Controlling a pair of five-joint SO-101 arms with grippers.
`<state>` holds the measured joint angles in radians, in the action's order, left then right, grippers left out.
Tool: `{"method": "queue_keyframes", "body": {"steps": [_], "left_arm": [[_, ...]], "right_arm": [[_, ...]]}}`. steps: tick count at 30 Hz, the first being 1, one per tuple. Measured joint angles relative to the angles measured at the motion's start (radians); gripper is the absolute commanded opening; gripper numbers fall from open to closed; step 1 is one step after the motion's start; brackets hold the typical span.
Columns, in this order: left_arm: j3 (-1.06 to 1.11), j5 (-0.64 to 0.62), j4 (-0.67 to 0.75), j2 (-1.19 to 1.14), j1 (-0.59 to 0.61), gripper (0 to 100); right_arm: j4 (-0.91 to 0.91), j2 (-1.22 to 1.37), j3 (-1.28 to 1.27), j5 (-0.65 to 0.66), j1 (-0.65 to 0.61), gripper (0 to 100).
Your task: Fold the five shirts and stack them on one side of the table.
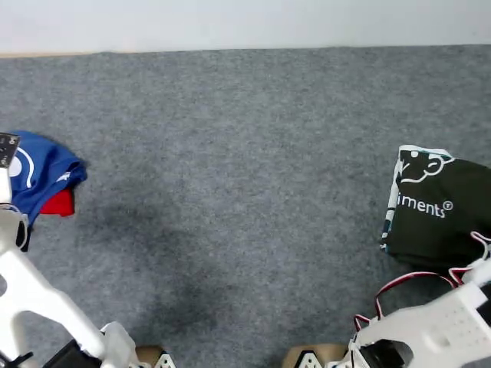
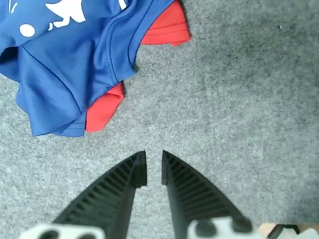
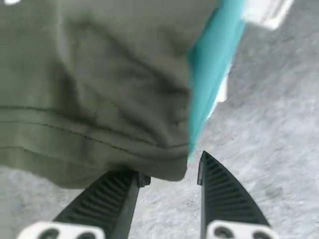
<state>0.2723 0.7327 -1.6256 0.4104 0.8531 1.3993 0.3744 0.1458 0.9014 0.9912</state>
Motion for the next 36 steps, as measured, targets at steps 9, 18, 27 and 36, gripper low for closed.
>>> {"method": "queue_keyframes", "body": {"steps": [9,18,27,36], "left_arm": [[0.0,0.0,0.0,0.0,0.0,6],[0.0,0.0,-0.002,0.0,0.0,6],[-0.087,-0.031,-0.017,0.0,0.0,14],[-0.031,-0.04,0.241,-0.044,0.02,20]], "right_arm": [[-0.003,-0.11,0.012,-0.026,-0.014,16.2],[0.181,-0.313,0.012,-0.029,-0.121,16.2],[0.354,-0.373,0.012,-0.215,-0.331,16.2],[0.354,-0.448,-0.104,-0.509,-0.618,16.2]]}}
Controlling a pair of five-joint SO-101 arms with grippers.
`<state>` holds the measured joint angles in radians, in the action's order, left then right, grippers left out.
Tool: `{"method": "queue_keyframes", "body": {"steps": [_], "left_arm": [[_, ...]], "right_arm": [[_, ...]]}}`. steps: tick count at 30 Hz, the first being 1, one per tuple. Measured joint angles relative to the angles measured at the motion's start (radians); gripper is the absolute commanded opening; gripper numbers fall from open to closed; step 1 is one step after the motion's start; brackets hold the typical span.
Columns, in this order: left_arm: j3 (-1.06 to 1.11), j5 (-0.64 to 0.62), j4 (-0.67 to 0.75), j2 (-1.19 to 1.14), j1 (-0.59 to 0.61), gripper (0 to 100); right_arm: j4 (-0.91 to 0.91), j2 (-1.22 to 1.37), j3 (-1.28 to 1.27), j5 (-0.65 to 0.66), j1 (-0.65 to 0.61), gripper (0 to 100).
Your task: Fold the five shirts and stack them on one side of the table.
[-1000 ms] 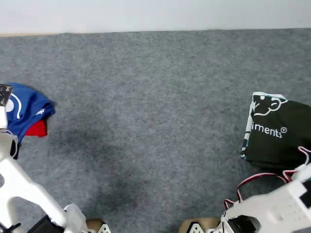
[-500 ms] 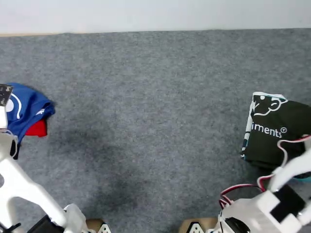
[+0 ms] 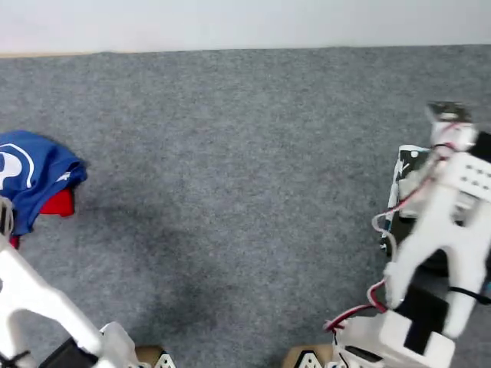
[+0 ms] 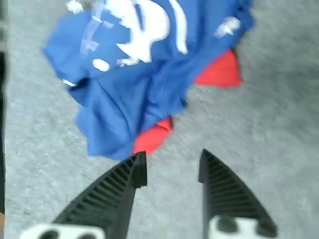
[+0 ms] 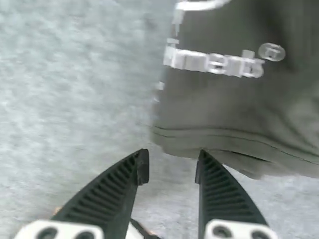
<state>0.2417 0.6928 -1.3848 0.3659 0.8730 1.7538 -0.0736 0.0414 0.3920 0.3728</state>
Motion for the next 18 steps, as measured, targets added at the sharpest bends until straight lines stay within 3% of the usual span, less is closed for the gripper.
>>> {"method": "queue_keyframes", "body": {"steps": [5,9,18], "left_arm": [[-0.077,0.0,0.046,-0.207,0.02,23],[-0.267,0.025,0.023,-0.404,0.017,24],[-0.729,0.261,0.011,-0.796,-0.006,25]], "right_arm": [[0.0,-0.005,-0.009,-0.072,-0.127,16.2],[0.0,-0.005,-0.009,-0.083,-0.149,16.2],[0.0,-0.005,-0.109,-0.083,-0.149,16.2]]}}
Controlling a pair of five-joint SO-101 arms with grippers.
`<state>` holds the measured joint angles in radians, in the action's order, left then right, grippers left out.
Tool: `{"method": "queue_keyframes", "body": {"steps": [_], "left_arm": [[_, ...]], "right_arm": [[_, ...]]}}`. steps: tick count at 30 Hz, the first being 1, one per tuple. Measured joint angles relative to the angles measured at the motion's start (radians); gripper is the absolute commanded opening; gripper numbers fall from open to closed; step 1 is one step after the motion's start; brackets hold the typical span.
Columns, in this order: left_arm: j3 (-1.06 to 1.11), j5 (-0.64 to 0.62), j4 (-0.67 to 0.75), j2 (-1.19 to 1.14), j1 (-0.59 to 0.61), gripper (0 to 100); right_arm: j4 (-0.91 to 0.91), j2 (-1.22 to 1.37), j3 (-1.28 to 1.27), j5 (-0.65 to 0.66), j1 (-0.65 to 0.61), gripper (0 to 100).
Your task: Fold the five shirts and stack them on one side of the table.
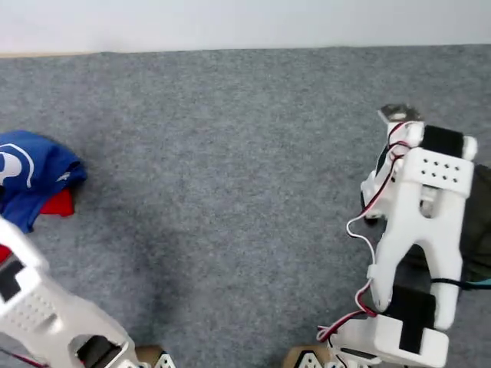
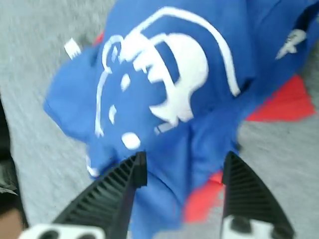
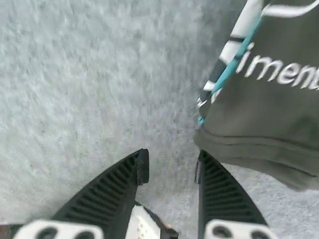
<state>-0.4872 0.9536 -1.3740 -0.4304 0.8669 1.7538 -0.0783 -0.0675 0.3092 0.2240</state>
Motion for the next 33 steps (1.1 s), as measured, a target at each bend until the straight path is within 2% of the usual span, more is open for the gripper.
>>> {"method": "queue_keyframes", "body": {"steps": [8,10,13,14,17,21,23,25,33], "left_arm": [[-0.27,0.074,0.025,-0.311,-0.041,23],[-0.325,0.071,0.044,-0.396,-0.046,18],[-0.42,0.04,0.046,-0.477,-0.055,2],[-0.454,0.034,0.034,-0.486,-0.06,0],[-0.586,0.026,-0.054,-0.497,-0.097,0],[-0.85,-0.006,-0.267,-0.497,-0.17,0],[-1.002,-0.064,-0.336,-0.497,-0.216,0],[-1.106,-0.164,-0.348,-0.493,-0.262,0],[-1.137,-0.516,-0.361,-0.245,-0.517,0]], "right_arm": [[0.0,0.0,-0.037,0.0,0.0,16.2],[0.0,0.0,-0.037,0.0,0.0,16.2],[0.0,0.0,-0.037,0.0,0.0,16.2],[0.0,0.0,-0.04,0.0,0.0,16.2],[0.0,0.0,-0.04,0.0,0.0,16.2],[0.0,0.0,-0.04,0.0,0.0,16.2],[0.0,0.0,-0.04,0.0,0.0,16.2],[0.0,0.0,-0.04,0.0,0.0,16.2],[0.0,0.0,-0.04,0.0,0.0,16.2]]}}
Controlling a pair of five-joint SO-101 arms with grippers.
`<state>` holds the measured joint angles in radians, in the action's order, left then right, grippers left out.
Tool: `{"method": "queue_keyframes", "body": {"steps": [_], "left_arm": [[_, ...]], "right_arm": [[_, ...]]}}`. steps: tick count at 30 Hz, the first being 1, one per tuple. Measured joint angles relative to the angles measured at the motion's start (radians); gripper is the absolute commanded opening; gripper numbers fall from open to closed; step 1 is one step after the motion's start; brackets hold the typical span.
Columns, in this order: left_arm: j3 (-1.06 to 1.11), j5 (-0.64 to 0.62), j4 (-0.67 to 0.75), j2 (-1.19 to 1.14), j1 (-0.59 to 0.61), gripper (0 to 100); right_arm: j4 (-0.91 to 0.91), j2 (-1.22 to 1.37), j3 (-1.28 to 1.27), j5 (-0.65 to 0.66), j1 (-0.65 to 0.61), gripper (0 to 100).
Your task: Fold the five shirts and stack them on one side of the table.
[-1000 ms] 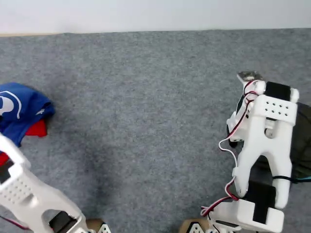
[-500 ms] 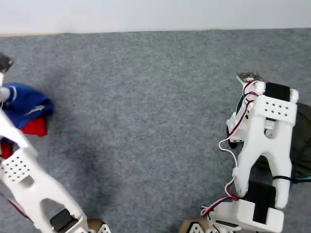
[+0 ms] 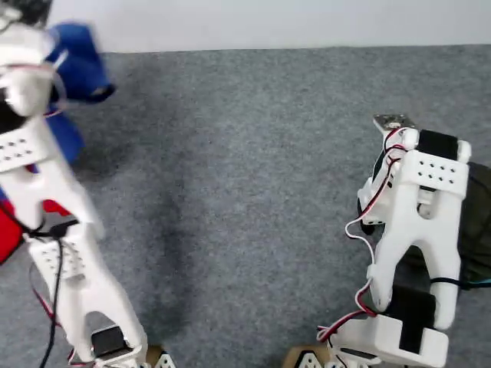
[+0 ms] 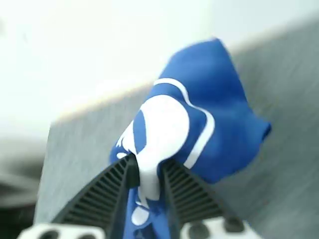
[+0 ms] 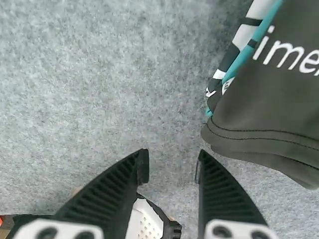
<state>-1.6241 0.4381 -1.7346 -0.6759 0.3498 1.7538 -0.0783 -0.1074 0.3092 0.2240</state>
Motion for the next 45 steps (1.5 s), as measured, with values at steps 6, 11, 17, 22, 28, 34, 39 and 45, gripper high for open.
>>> {"method": "queue_keyframes", "body": {"steps": [6,11,17,22,28,34,39,45], "left_arm": [[-0.002,-0.149,0.0,0.15,-0.295,0],[0.011,-0.244,0.0,0.166,-0.529,0],[0.261,-0.287,0.0,0.107,-0.582,0],[0.58,-0.25,0.017,-0.11,-0.422,1],[0.629,-0.098,0.032,-0.344,-0.13,7],[0.522,0.002,0.015,-0.39,0.107,16],[0.404,0.061,0.009,-0.39,0.206,16],[0.322,0.083,0.005,-0.371,0.245,16]], "right_arm": [[0.0,-0.02,0.0,0.0,0.0,16.2],[0.0,-0.091,0.0,0.0,0.0,16.2],[0.0,-0.124,0.0,0.0,0.0,16.2],[0.0,-0.126,0.0,0.0,0.0,16.4],[0.0,-0.126,0.0,0.0,-0.084,16.5],[0.0,-0.098,0.0,0.0,-0.279,16.5],[-0.008,0.055,0.075,0.0,-0.396,16.6],[0.0,0.299,0.364,0.0,-0.542,28.3]]}}
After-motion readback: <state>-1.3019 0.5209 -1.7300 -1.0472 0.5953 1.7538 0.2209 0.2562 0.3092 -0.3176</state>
